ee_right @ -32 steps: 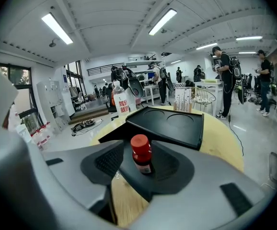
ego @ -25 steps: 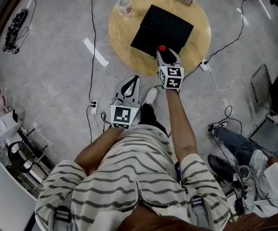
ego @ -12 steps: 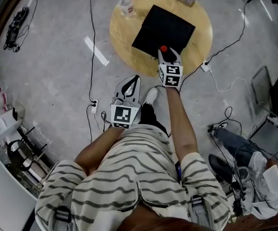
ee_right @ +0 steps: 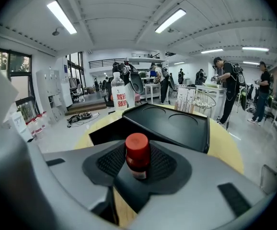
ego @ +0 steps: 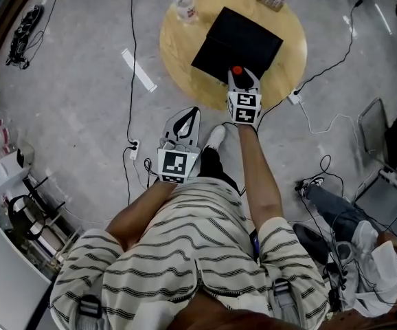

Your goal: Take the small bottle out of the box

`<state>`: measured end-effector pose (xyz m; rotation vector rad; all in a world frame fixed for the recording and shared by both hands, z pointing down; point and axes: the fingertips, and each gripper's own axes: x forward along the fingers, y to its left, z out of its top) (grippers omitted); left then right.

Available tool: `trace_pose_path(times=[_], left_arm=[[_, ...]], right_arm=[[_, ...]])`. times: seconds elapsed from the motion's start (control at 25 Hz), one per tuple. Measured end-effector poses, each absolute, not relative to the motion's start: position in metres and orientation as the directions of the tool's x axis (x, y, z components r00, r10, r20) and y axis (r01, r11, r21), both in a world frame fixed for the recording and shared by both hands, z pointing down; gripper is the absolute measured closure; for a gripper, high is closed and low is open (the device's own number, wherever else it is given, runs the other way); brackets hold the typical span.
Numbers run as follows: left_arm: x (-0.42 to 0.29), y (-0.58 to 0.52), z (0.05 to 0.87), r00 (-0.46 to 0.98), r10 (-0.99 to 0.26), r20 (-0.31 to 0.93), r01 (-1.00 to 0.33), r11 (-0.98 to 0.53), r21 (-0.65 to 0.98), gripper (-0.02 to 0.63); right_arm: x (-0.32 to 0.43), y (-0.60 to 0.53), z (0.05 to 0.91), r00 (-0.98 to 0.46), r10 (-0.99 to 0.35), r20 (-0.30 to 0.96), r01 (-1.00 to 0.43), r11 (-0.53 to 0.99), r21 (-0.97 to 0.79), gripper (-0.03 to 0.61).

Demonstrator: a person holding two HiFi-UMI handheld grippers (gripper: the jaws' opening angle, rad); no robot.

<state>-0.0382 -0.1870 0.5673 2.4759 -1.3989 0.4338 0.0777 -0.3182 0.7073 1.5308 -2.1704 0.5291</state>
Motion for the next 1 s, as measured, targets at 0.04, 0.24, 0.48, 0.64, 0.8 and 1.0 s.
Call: trace_pose_path(times=[0.04,0.24,0.48,0.64,0.8,1.0], left_arm=[[-0.039,-0.187,0.567,0.490,-0.784,0.382,-0.863,-0.499,0.082,0.592],[-0.039,-0.186,0.566,0.489,-0.786,0.378,-0.863,-0.498,0.082,0.592],[-0.040,-0.182,0.567,0.489,-0.786,0.377,-0.863,-0.499,0.079,0.592],[-0.039,-0.180,0.565,0.493,-0.786,0.373,-0.861,-0.502,0.079,0.592],[-0.039,-0.177,0.562,0.496,-0.787,0.366,-0.859,-0.506,0.076,0.592],[-0.037,-0.176,0.556,0.501,-0.790,0.353,-0.857,-0.511,0.072,0.592]], right_arm=[[0.078,-0.318,0.707,-0.293,-0.784,0.547,-0.947,0.319,-0.050,0.428],[0.078,-0.319,0.707,-0.288,-0.793,0.537,-0.945,0.328,-0.023,0.426],[0.089,-0.318,0.706,-0.276,-0.794,0.542,-0.953,0.298,-0.048,0.428],[0.091,-0.315,0.698,-0.278,-0.798,0.535,-0.952,0.304,-0.041,0.428],[0.093,-0.310,0.689,-0.270,-0.804,0.529,-0.954,0.296,-0.036,0.428],[0.096,-0.303,0.673,-0.273,-0.817,0.509,-0.956,0.289,-0.049,0.428]])
